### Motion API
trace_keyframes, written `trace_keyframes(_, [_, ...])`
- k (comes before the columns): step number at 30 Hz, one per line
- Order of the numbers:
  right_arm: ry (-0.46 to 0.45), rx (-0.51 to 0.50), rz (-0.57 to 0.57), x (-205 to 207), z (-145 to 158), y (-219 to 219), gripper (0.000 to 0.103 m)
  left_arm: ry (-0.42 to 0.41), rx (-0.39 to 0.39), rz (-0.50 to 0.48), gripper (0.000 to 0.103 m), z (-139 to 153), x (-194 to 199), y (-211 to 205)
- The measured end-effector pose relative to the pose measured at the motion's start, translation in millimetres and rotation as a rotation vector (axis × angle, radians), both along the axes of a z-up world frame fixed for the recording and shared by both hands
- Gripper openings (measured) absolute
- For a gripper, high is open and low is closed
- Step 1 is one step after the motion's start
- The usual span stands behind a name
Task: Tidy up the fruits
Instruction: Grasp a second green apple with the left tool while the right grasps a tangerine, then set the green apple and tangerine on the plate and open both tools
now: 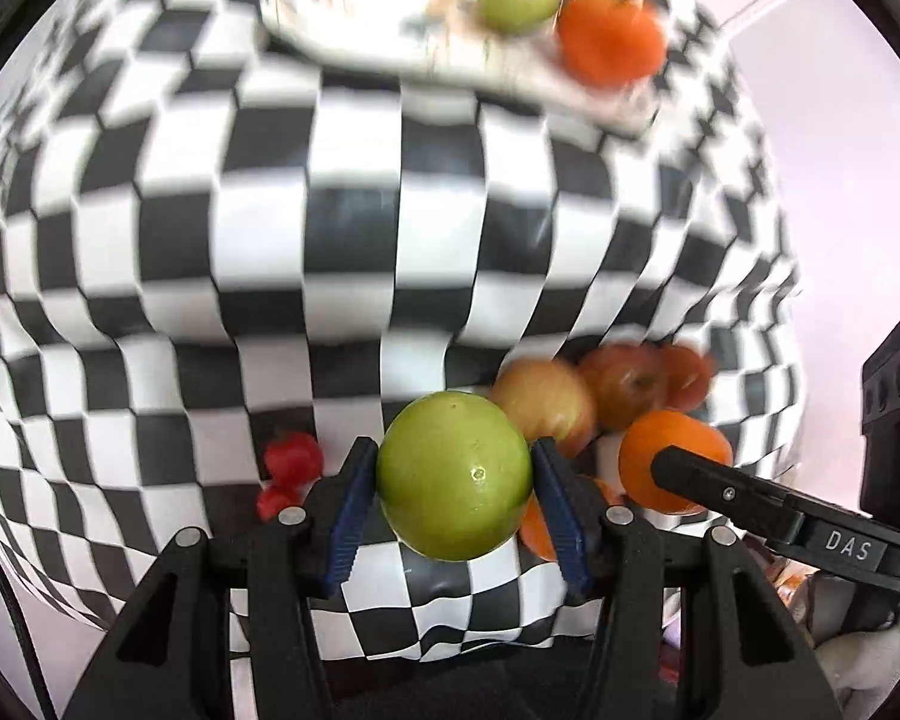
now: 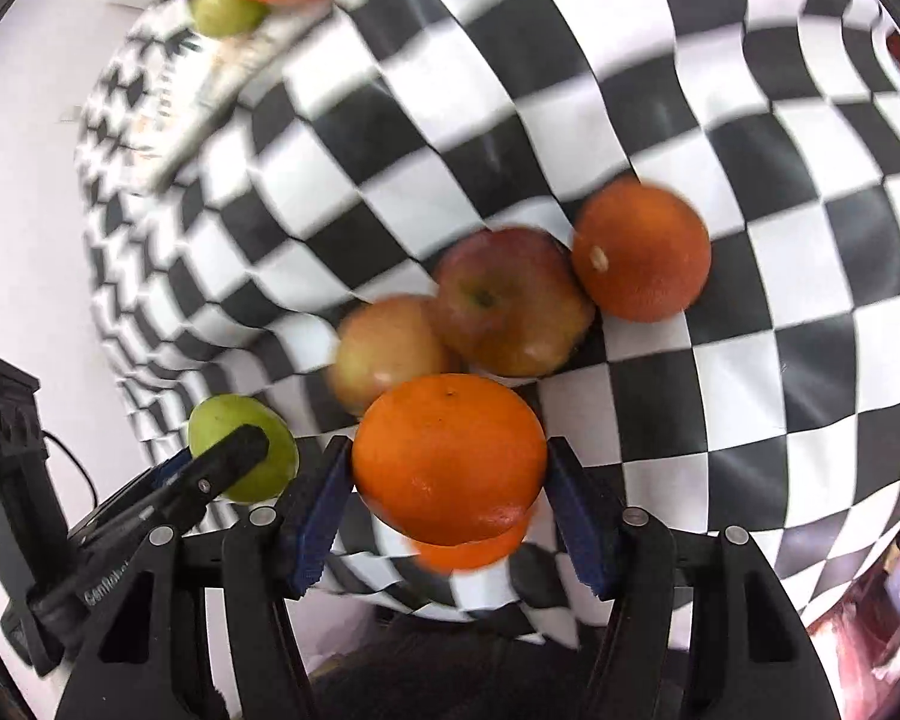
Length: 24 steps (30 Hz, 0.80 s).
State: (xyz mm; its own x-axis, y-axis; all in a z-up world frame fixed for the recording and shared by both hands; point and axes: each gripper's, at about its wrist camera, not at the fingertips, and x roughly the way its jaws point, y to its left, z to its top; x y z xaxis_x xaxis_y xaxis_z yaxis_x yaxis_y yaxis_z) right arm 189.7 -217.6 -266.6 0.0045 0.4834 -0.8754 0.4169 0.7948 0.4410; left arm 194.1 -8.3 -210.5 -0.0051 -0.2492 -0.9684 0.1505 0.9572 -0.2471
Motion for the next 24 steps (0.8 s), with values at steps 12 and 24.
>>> trace_keyframes(12, [-0.24, -0.014, 0.037, 149.4, 84.2, 23.5, 0.066, -0.12, 0.0, 0.047, 0.05, 73.5, 146.2, 21.9])
trace_keyframes(24, [-0.124, -0.106, 0.083, 229.0, 28.3, 51.8, 0.066, 0.036, 0.075, 0.118, 0.05, 5.9, 232.7, 44.4])
